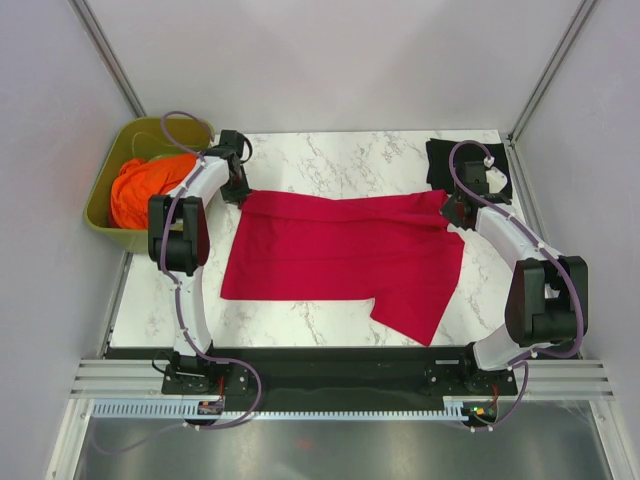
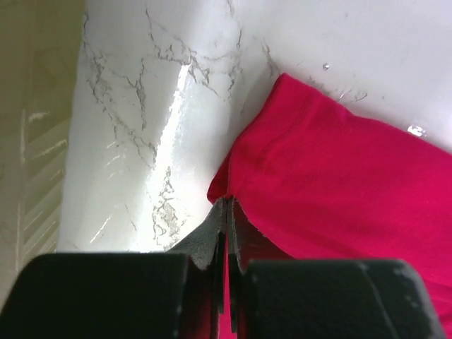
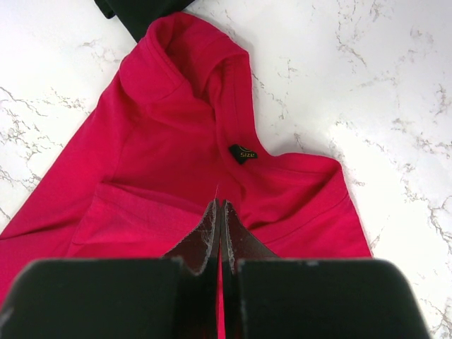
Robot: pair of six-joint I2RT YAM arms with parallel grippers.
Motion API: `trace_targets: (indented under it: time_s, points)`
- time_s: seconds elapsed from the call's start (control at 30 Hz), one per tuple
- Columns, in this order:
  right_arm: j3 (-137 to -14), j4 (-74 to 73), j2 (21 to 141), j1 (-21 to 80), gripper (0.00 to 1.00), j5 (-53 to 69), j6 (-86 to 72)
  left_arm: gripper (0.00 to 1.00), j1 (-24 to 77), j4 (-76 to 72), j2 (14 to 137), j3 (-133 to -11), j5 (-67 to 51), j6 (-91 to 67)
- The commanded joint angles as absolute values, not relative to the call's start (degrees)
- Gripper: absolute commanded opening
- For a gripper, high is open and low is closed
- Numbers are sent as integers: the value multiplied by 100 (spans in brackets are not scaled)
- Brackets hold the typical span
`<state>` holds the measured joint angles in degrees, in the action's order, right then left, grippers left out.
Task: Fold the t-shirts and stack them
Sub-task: Fold the tshirt
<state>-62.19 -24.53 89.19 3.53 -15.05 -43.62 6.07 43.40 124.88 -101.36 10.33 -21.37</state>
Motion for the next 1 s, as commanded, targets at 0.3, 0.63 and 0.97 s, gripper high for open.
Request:
trace_targets:
  time_s: [0.3,0.63,0.97]
  points:
    - [-6653,-2584,8833,281,0,-1652,-3911,2,589,4526,12067,-10371,958,-2074]
    - [-6952,-2839,8570,176,0,-1635,-3498,2,642,4869,11892,-10477,756,-2136]
    - [-6285,-2813,8411,176,0,-1512,-3244,2,817,4878,11654,-9651,914,-2162]
